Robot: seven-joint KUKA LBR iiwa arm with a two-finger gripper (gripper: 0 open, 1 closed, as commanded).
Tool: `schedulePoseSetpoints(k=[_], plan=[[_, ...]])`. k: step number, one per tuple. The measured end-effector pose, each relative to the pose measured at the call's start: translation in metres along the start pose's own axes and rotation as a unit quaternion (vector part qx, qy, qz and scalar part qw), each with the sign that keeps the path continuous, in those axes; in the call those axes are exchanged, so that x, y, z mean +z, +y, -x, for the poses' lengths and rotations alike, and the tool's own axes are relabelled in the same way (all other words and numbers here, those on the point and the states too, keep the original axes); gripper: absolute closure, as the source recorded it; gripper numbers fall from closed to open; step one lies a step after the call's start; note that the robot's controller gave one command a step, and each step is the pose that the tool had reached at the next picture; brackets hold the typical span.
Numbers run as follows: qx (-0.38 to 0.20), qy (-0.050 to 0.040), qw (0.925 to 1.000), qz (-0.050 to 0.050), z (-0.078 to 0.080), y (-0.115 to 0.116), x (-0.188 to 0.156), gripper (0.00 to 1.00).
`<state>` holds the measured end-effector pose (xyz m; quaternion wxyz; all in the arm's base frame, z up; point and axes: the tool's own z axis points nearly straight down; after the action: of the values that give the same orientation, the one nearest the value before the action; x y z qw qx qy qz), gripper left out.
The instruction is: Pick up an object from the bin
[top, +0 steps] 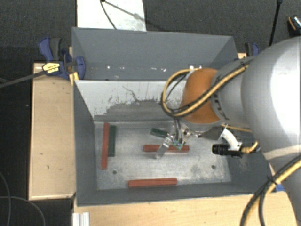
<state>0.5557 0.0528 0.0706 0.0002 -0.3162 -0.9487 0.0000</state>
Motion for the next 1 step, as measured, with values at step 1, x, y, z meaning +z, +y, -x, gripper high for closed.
schedulePoseSetpoints(k=[1], plan=[[-0.001, -0.0017, 1.0000, 0.001, 0.0012, 0.0006, -0.0025, 1.00]])
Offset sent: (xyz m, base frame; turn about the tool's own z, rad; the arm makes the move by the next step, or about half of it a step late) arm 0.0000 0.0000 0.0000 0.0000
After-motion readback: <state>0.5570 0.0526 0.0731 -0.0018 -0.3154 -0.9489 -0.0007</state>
